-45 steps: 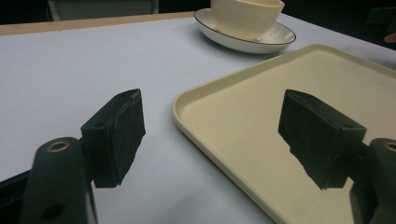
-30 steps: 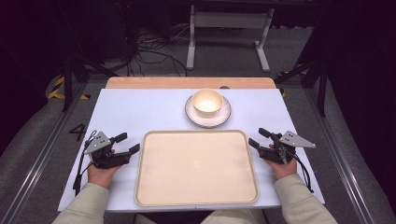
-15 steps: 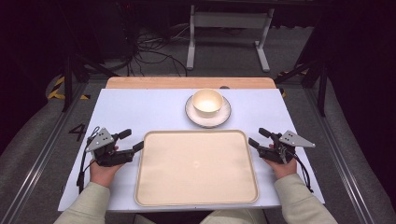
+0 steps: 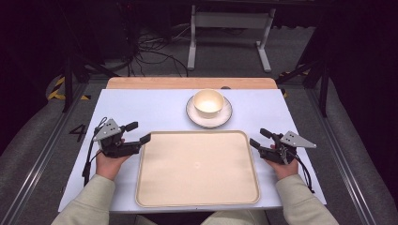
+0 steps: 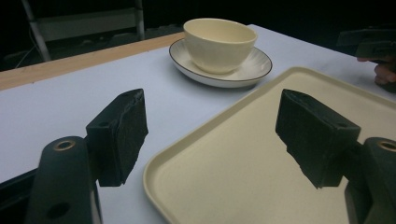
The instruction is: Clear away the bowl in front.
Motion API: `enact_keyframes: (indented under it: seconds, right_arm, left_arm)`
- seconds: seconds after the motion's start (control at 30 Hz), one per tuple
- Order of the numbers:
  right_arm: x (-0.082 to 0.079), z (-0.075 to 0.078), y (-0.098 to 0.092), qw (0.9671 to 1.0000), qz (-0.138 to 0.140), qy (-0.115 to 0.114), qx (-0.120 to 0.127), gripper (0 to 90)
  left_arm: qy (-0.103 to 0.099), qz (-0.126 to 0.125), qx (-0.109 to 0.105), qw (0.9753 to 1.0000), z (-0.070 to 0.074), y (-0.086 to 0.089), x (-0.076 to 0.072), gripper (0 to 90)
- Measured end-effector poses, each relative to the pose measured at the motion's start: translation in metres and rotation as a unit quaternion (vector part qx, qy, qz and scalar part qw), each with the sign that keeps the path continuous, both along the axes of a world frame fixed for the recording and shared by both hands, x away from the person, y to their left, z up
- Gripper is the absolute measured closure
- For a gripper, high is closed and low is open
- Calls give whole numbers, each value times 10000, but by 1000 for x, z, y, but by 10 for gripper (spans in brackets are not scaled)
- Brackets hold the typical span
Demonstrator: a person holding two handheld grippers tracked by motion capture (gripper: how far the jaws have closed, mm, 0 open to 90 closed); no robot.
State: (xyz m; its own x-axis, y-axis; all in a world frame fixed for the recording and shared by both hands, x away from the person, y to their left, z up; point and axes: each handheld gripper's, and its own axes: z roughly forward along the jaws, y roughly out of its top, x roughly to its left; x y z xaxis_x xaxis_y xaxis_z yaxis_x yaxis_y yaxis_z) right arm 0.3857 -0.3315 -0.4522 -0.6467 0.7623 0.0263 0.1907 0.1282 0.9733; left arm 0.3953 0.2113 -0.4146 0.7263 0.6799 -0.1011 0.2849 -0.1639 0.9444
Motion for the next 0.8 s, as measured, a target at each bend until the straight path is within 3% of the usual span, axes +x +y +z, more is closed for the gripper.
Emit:
enact_keyframes:
  seconds: [0.3,0.8]
  right_arm:
    - [0,0,0,10000,-2,11,7,329]
    - [0,0,0,10000,-15,3,6,325]
  left_arm:
    - [210,-83,-3,9997,8,-17,22,262]
    - [182,-236,78,9995,27,-46,42,253]
